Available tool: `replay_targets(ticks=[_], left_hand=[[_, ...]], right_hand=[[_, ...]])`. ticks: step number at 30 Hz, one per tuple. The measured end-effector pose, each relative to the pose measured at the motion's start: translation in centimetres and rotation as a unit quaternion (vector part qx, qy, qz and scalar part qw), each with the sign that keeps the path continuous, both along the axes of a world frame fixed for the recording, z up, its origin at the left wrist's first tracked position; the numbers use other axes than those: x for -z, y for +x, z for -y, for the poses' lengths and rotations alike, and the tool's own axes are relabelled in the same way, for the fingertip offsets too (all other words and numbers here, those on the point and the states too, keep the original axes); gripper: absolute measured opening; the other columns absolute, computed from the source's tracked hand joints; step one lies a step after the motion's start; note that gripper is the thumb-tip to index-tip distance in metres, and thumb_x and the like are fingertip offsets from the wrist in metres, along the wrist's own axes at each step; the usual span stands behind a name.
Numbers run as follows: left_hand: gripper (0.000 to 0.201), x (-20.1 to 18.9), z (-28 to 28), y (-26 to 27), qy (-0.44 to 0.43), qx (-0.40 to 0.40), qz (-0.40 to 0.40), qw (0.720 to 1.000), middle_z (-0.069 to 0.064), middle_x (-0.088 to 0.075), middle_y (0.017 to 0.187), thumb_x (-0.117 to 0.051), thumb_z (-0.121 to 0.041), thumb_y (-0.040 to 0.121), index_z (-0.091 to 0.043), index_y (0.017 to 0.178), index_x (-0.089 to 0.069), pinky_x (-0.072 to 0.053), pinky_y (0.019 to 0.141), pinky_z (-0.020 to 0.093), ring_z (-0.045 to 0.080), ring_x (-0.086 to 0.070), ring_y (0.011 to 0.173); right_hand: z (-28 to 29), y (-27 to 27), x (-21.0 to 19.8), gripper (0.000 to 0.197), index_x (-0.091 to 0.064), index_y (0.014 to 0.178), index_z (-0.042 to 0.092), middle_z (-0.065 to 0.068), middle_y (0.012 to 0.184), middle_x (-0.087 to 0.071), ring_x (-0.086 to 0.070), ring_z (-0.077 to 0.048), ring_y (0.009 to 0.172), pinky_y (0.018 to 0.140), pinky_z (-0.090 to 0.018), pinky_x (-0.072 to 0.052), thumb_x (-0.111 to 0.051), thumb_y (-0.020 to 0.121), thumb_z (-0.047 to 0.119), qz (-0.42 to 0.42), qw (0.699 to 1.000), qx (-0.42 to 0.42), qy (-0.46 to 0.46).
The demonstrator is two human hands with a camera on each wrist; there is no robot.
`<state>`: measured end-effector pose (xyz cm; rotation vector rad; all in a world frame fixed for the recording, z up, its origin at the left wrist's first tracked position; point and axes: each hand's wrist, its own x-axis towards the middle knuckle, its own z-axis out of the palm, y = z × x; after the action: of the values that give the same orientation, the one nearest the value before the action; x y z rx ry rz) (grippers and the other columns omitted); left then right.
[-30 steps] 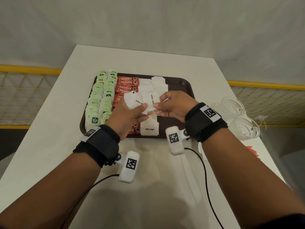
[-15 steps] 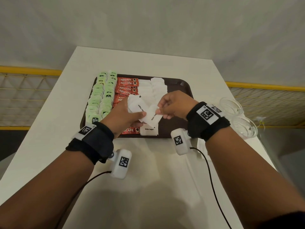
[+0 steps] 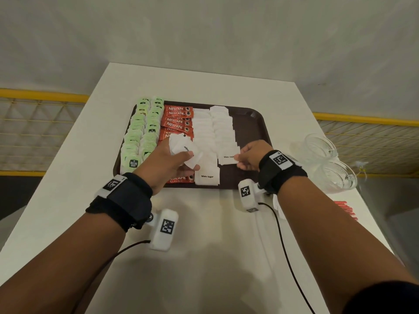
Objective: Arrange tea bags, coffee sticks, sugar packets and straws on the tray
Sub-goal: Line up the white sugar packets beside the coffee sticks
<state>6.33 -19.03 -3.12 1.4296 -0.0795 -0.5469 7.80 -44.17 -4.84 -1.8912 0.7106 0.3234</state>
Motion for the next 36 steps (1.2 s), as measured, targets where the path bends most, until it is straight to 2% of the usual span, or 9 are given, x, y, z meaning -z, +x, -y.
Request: replay_targets(ticks=[7,12,16,21,24,27,30,33,36], left_hand=[[0.027,0.3,0.4,-0.1,-0.042,-0.026,-0.068,0.996,0.015,-0.063,0.123,-0.043,-0.006,0.101,-0.015,0.125,-0.047,-0.054,0.095,0.050,0.037,-0.071,0.097],[0.031,0.4,0.5,-0.2,0.003,0.010,-0.030,0.999,0.008,-0.066,0.123,-0.053,-0.007,0.099,-0.021,0.127,-0.050,-0.060,0.081,0.039,0.028,-0.072,0.099],[0.037,0.3,1.0,-0.2,0.042,0.029,0.000,0.999,0.007,-0.071,0.116,-0.062,-0.007,0.094,-0.018,0.128,-0.052,-0.060,0.082,0.044,0.029,-0.073,0.095],[0.042,-0.2,1.7,-0.1,0.051,0.024,0.038,0.998,0.012,-0.071,0.112,-0.070,-0.010,0.090,-0.015,0.128,-0.053,-0.058,0.081,0.045,0.030,-0.073,0.092],[0.036,-0.3,1.8,-0.1,0.032,0.008,0.024,0.999,0.009,-0.071,0.110,-0.064,-0.010,0.093,-0.016,0.127,-0.053,-0.060,0.079,0.037,0.027,-0.073,0.087],[0.031,-0.3,1.5,-0.1,0.018,-0.001,0.013,1.000,0.013,-0.070,0.111,-0.060,-0.011,0.096,-0.014,0.127,-0.052,-0.058,0.086,0.040,0.031,-0.073,0.093],[0.036,0.0,1.2,-0.2,0.013,-0.012,0.005,1.000,0.017,-0.068,0.112,-0.059,-0.009,0.096,-0.011,0.131,-0.049,-0.057,0.090,0.044,0.033,-0.073,0.093],[0.036,0.3,1.2,-0.4,0.009,-0.023,-0.009,1.000,0.018,-0.068,0.115,-0.059,-0.010,0.097,-0.011,0.131,-0.048,-0.059,0.087,0.041,0.032,-0.073,0.092],[0.029,0.4,1.2,-0.6,0.009,-0.029,-0.012,0.999,0.017,-0.070,0.113,-0.058,-0.010,0.097,-0.013,0.126,-0.052,-0.060,0.083,0.038,0.032,-0.073,0.091]], right_hand=[[0.0,1.0,0.5,0.015,-0.062,0.082,0.013,-0.004,0.074,-0.065,-0.062,-0.014,0.057,0.048,-0.020,-0.048,-0.077,0.079,0.017,-0.031,0.997,-0.026,-0.069],[-0.7,1.4,-1.2,0.029,-0.053,0.085,0.015,-0.006,0.085,-0.059,-0.056,-0.023,0.079,0.083,-0.035,-0.054,-0.072,0.082,0.036,0.042,0.958,-0.076,-0.273],[-4.2,-0.3,-5.1,0.030,-0.057,0.082,0.017,0.007,0.079,-0.056,-0.054,-0.010,0.073,0.068,-0.027,-0.046,-0.070,0.083,0.044,0.160,0.948,-0.189,-0.200],[-5.9,-1.3,-6.7,0.028,-0.066,0.094,0.015,0.003,0.073,-0.062,-0.060,-0.010,0.059,0.055,-0.023,-0.048,-0.081,0.076,0.029,0.124,0.930,-0.289,-0.191],[-4.8,-1.4,-6.1,0.020,-0.066,0.095,0.010,-0.006,0.071,-0.067,-0.063,-0.013,0.055,0.062,-0.026,-0.057,-0.078,0.081,0.017,0.105,0.954,-0.239,-0.151],[-2.9,-1.4,-5.3,0.015,-0.057,0.089,0.004,-0.013,0.083,-0.065,-0.070,-0.022,0.064,0.073,-0.034,-0.061,-0.071,0.084,0.003,0.109,0.989,-0.095,-0.012],[-1.6,-1.6,-4.5,0.018,-0.052,0.093,0.006,-0.023,0.102,-0.062,-0.072,-0.027,0.070,0.068,-0.034,-0.061,-0.064,0.087,-0.006,0.090,0.993,-0.021,0.078],[-1.2,-1.9,-3.0,0.015,-0.051,0.087,0.005,-0.025,0.103,-0.064,-0.069,-0.027,0.069,0.054,-0.028,-0.059,-0.062,0.089,-0.006,0.050,0.995,0.014,0.091],[-1.0,-1.7,-0.9,0.015,-0.055,0.079,0.009,-0.018,0.092,-0.065,-0.066,-0.021,0.065,0.057,-0.025,-0.056,-0.065,0.088,0.001,0.033,0.999,0.010,0.019]])
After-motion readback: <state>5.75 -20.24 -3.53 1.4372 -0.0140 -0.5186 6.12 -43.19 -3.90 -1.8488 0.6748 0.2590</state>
